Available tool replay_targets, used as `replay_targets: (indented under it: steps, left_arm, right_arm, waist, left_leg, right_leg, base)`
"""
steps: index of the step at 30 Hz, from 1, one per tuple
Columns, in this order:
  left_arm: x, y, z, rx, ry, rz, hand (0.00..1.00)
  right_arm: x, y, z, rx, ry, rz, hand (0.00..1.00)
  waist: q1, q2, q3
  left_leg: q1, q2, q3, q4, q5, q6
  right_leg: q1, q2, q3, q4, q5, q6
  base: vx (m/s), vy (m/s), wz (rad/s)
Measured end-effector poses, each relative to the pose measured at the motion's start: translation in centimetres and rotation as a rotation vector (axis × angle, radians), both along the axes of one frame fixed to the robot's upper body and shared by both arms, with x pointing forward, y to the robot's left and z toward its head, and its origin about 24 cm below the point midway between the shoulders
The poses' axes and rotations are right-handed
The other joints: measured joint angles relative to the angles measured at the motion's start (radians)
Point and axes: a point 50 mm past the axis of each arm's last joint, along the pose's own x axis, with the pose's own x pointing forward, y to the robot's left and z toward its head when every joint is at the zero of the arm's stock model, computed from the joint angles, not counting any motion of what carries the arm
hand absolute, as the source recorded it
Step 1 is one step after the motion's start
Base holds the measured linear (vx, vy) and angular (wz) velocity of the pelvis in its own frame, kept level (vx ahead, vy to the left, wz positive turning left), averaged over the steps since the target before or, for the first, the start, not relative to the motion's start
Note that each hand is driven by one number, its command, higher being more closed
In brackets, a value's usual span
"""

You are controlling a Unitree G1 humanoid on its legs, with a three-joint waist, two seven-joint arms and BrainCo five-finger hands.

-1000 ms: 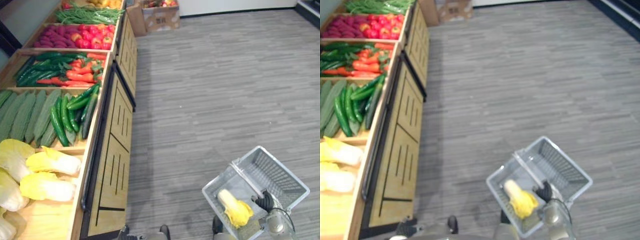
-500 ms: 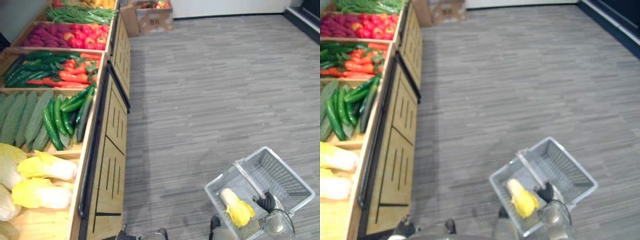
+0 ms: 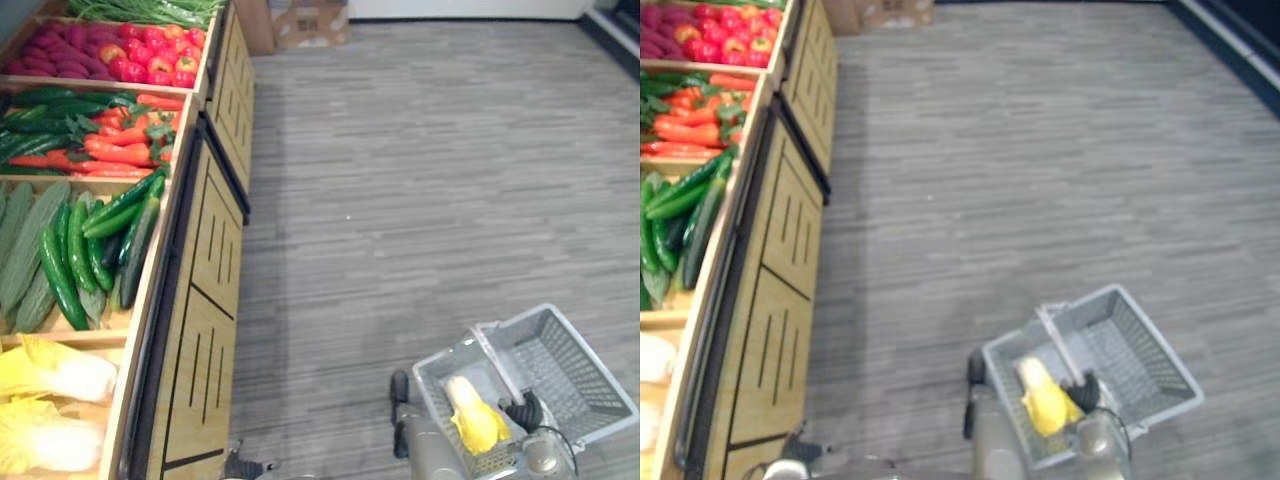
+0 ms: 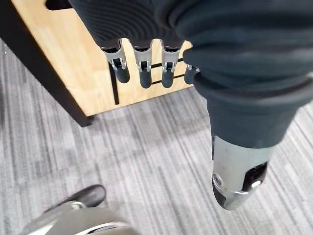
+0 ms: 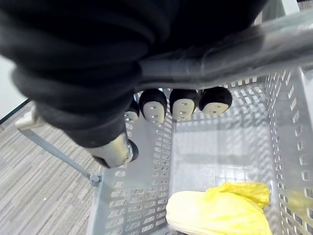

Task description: Pick vegetable in the basket

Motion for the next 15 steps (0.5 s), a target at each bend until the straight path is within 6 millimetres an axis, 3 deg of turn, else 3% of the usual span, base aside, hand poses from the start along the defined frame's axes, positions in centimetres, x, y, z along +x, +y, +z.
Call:
replay_targets:
  steps: [2, 3, 5, 6, 8, 11, 14, 15]
  left_arm:
    - [0.0, -0.5, -0.1, -0.013, -0.002, 0.003, 0.0]
    - [-0.4, -0.9, -0.3, -0.027, 0.015, 0.011, 0.0]
    - [-0.7, -1.0, -0.4, -0.034, 0.015, 0.035, 0.0]
    - [-1.1, -0.9, -0.4, -0.034, 0.021, 0.042, 0.0]
    - [-1.1, -0.8, -0.3, -0.032, 0.0, 0.049, 0.0]
    - [-0.8, -0.7, -0.1, -0.034, -0.027, 0.071, 0.0]
    - [-0.5, -1.0, 0.0, -0.038, -0.049, 0.084, 0.0]
    - [-0.5, -1.0, 0.0, -0.038, -0.049, 0.086, 0.0]
  right_arm:
    - [0.0, 0.0, 0.0, -0.001, -0.003, 0.002, 1.0]
    - [-0.5, 0.0, 0.0, -0.002, 0.003, 0.001, 1.0]
    - [-1.3, -0.1, -0.1, -0.007, 0.014, -0.001, 1.0]
    - [-1.3, -0.2, 0.0, -0.014, 0.01, 0.005, 1.0]
    - [-1.0, -0.1, 0.5, -0.019, -0.017, 0.012, 1.0]
    - [-0.7, -0.2, 1.0, -0.024, -0.044, 0.012, 1.0]
    - [0.1, 0.0, 1.4, -0.033, -0.081, 0.016, 1.0]
    - [0.5, 0.1, 1.6, -0.035, -0.092, 0.022, 1.0]
  waist:
    - [-0.002, 0.002, -0.001]
    - [0.001, 0.003, 0.0]
    - [0.009, 0.003, 0.001]
    - [0.027, -0.01, 0.009]
    - [0.033, -0.01, 0.01]
    - [0.059, -0.014, 0.01]
    - [0.078, -0.015, 0.009]
    - [0.079, -0.015, 0.009]
  left_leg:
    - [-0.054, 0.018, -0.066, 0.149, 0.057, -0.04]
    - [-0.111, 0.021, -0.11, 0.325, 0.13, -0.052]
    - [-0.164, 0.019, -0.136, 0.486, 0.239, -0.078]
    - [-0.217, 0.021, -0.143, 0.642, 0.327, -0.078]
    - [-0.324, 0.022, -0.118, 0.791, 0.224, -0.046]
    - [-0.396, 0.021, -0.022, 0.64, 0.154, 0.003]
    - [-0.405, 0.001, 0.037, 0.187, 0.19, 0.019]
    - [-0.406, -0.002, 0.037, 0.119, 0.207, 0.018]
  right_leg:
    - [0.017, 0.003, -0.031, 0.069, -0.058, -0.038]
    - [0.066, -0.002, -0.05, 0.101, -0.117, -0.047]
    - [0.117, -0.003, -0.055, 0.121, -0.159, -0.059]
    - [0.164, -0.005, -0.049, 0.124, -0.2, -0.066]
    - [0.242, -0.011, -0.046, 0.119, -0.256, -0.082]
    - [0.321, -0.041, -0.046, 0.107, -0.284, -0.065]
    - [0.367, -0.071, -0.045, 0.071, -0.301, -0.033]
    - [0.374, -0.076, -0.046, 0.07, -0.307, -0.023]
  base:
    - [0.54, -0.326, 0.36]
    - [0.4, -0.23, 0.42]
    - [0.34, -0.171, 0.19]
    - [0.33, -0.128, 0.02]
    - [0.33, -0.105, 0.06]
    - [0.26, -0.05, -0.03]
    - [0.3, 0.051, -0.04]
    - [0.33, 0.122, 0.04]
